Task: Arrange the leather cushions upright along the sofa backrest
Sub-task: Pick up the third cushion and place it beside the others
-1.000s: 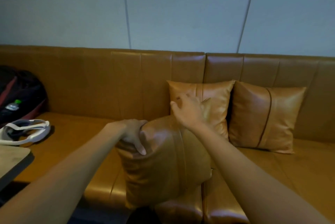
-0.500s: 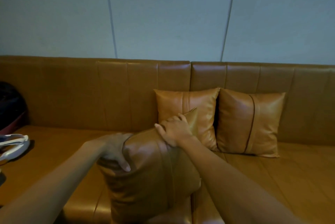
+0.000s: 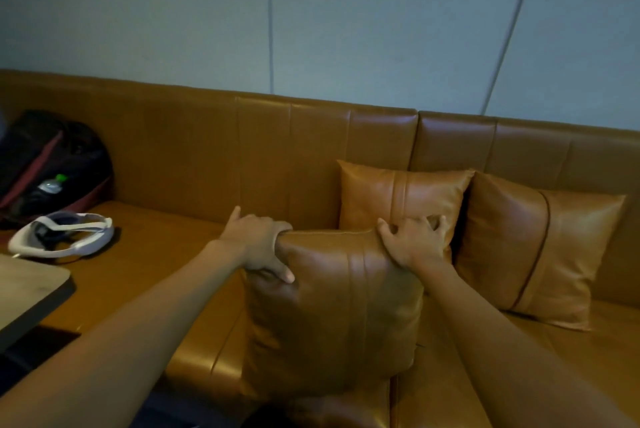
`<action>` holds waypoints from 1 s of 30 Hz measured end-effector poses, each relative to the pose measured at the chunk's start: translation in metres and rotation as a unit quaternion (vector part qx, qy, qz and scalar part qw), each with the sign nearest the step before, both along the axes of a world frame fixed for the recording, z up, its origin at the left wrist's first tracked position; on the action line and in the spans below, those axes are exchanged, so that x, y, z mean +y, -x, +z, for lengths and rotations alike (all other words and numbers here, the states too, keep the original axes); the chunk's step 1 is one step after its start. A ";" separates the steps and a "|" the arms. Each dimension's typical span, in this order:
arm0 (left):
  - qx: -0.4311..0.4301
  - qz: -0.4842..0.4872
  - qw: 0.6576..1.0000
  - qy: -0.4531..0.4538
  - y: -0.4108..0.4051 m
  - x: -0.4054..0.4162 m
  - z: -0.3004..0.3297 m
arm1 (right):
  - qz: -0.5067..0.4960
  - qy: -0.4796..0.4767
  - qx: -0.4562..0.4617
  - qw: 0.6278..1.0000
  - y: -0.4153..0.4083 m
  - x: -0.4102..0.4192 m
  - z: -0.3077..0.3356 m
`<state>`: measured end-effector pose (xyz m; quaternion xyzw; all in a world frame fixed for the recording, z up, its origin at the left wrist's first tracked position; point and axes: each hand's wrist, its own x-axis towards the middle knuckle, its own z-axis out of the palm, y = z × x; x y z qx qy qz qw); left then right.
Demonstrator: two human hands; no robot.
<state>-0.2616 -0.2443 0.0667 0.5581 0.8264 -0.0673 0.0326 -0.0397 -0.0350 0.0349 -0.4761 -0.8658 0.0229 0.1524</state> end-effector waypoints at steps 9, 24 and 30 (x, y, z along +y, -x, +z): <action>-0.431 0.241 0.701 -0.515 -0.020 0.001 -0.064 | -0.100 0.137 0.176 0.970 -0.021 0.030 -0.012; -0.500 0.324 0.696 -0.401 -0.002 0.030 -0.083 | -0.161 0.416 0.498 0.743 0.009 0.025 -0.018; -0.515 0.300 0.646 -0.476 0.099 0.038 -0.043 | -0.079 0.421 0.554 0.714 0.094 0.027 0.005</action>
